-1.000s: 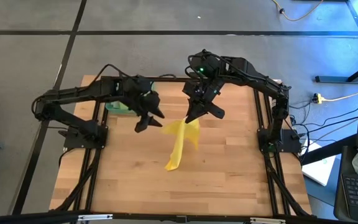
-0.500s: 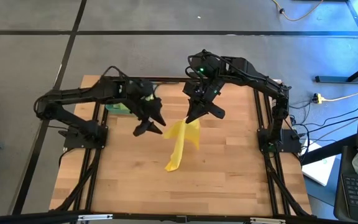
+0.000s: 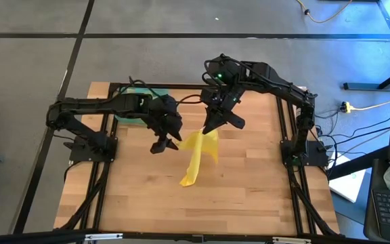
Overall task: Fold microfiber towels
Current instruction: Fold the yellow microfiber cloth
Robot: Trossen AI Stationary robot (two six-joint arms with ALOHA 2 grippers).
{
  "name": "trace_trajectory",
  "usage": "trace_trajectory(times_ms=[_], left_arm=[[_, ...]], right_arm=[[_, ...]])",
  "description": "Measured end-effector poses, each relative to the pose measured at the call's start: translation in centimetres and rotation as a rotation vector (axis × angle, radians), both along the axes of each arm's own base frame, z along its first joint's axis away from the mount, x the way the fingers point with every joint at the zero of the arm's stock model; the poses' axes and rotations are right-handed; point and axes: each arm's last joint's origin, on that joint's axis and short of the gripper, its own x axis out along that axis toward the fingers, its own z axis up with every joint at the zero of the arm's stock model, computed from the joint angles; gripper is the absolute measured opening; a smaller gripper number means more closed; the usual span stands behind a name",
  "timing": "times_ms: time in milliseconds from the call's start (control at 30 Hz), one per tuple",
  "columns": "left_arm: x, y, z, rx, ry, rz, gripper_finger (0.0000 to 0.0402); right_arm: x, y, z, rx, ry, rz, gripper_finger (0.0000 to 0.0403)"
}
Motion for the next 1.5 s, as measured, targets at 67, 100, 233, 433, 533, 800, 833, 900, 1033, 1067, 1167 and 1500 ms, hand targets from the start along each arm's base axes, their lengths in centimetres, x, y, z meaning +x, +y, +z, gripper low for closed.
trace_trajectory(times_ms=[67, 100, 233, 433, 533, 800, 833, 900, 1033, 1067, 1167, 1500], left_arm=[[-0.1, 0.2, -0.1, 0.011, 0.009, 0.006, 0.0189], [-0.1, 0.2, -0.1, 0.011, 0.008, 0.007, 0.0189], [0.0, 0.0, -0.1, 0.012, 0.005, 0.004, 0.0188], [0.4, -0.4, -0.4, 0.019, 0.01, -0.009, 0.0186], [0.3, -0.5, -0.4, 0.056, 0.01, 0.001, 0.0169], [0.2, -0.7, -0.2, 0.053, 0.005, -0.007, 0.0043], [0.2, -0.7, -0.2, 0.053, 0.005, -0.008, 0.0024], [0.1, -0.7, -0.2, 0.05, 0.007, -0.007, 0.0007], [-0.1, -0.7, -0.4, 0.061, 0.041, 0.001, 0.0002], [-0.2, -0.6, -0.4, 0.066, 0.054, 0.004, 0.0002], [-1.1, -0.4, -0.2, 0.099, 0.086, 0.027, 0.0001], [-3.9, 2.3, 3.2, 0.363, 0.087, 0.259, 0.0]], right_arm=[[0.0, 0.0, 0.0, 0.0, 0.0, 0.0, 0.0004], [0.0, 0.0, 0.0, 0.0, 0.0, 0.0, 0.0004], [0.0, 0.0, 0.0, -0.001, -0.001, 0.0, 0.0004], [0.0, 0.0, 0.0, -0.001, -0.002, 0.002, 0.0004], [0.0, 0.0, 0.0, -0.001, 0.0, 0.002, 0.0004], [0.0, 0.0, 0.0, 0.0, 0.001, 0.002, 0.0004], [0.0, 0.0, 0.0, 0.0, 0.002, 0.002, 0.0004], [0.0, 0.0, 0.0, 0.0, 0.003, 0.002, 0.0004], [-0.1, 0.0, -0.1, 0.0, 0.008, 0.001, 0.0004], [-0.1, -0.1, -0.1, 0.001, 0.016, -0.002, 0.0004], [-0.4, -0.3, -0.5, -0.026, 0.05, -0.017, 0.0004], [-1.8, -2.4, -2.3, -0.482, 0.24, -0.248, 0.0004]])
